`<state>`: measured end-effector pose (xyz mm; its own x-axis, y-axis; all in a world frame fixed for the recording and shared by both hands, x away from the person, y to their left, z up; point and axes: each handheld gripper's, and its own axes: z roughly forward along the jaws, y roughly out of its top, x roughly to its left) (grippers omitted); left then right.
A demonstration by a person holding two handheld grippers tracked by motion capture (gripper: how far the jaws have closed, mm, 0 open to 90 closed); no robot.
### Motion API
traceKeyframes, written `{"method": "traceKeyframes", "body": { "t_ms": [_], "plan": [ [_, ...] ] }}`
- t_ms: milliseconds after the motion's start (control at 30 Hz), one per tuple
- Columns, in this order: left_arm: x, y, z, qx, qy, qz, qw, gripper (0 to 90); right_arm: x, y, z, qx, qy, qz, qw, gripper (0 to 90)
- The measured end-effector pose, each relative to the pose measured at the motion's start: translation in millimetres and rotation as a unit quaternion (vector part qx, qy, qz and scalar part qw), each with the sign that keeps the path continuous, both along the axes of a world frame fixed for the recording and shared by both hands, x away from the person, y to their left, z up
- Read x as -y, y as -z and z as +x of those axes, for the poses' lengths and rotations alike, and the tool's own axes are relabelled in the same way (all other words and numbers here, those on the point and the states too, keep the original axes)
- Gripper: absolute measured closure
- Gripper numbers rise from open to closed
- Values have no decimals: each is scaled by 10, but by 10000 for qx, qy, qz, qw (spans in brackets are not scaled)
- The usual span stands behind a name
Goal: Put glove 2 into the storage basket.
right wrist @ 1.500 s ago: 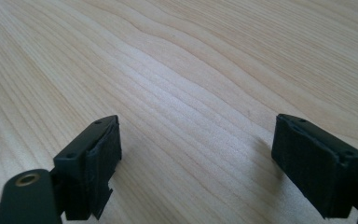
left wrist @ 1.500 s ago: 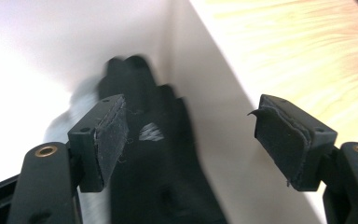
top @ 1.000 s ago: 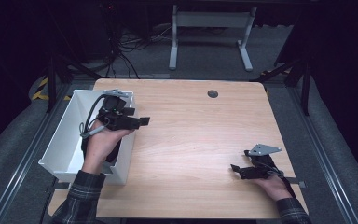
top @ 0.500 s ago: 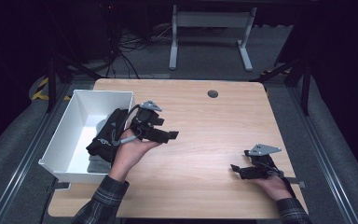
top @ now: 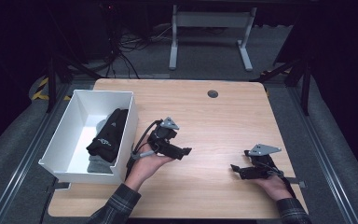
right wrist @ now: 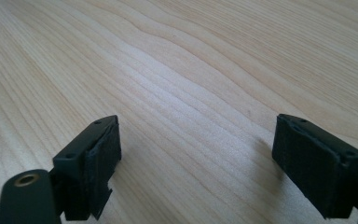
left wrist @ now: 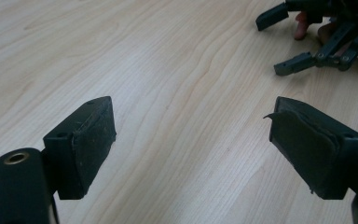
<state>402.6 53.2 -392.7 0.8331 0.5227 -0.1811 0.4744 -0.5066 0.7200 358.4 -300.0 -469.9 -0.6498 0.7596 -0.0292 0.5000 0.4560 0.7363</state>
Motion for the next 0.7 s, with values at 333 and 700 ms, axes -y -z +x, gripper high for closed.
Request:
{"method": "traceKeyframes", "body": {
  "t_ms": [333,700],
  "plan": [
    [167,422,-72,-54,199,376,9991,143,0,0,0,-2,2,-1,10000,160],
    [181,686,-117,39,175,597,9981,115,0,0,0,-5,-5,-4,10000,158]
  ]
}}
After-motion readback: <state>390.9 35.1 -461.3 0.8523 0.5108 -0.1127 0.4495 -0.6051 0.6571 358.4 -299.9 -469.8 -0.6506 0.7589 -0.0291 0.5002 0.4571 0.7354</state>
